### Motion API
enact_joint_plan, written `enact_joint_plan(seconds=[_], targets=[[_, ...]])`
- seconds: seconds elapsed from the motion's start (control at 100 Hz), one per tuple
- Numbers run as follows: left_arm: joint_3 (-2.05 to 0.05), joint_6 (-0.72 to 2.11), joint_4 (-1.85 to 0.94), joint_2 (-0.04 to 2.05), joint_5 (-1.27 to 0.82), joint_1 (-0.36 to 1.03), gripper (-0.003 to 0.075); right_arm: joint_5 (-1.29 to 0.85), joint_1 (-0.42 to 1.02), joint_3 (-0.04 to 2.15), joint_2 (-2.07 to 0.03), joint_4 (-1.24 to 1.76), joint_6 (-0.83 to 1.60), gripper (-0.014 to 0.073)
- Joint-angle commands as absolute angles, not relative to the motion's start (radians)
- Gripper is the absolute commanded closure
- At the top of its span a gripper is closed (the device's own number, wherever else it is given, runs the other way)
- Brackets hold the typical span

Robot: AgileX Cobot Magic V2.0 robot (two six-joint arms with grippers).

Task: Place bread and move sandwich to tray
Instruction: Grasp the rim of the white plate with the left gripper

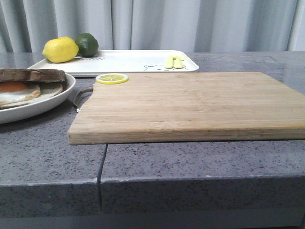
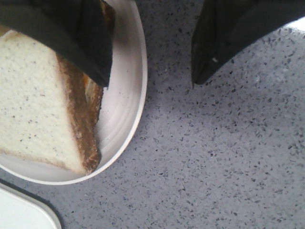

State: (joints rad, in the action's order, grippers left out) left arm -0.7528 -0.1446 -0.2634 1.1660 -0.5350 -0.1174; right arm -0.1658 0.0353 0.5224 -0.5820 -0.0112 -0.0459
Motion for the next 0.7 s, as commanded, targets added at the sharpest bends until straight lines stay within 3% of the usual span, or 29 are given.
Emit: enact_joint_plan(seconds=[0.0, 0.69], targets=[[-0.786, -0.150, -0.300, 1.171, -0.473, -0.122, 0.0365, -0.092, 0.029, 0.548, -0.581, -0.021, -0.047, 0.0189], [-0.786, -0.133, -0.342, 1.284, -0.460, -0.120, 0.0365, -0.092, 0.029, 0.548, -0.581, -0.021, -0.047, 0.0189]])
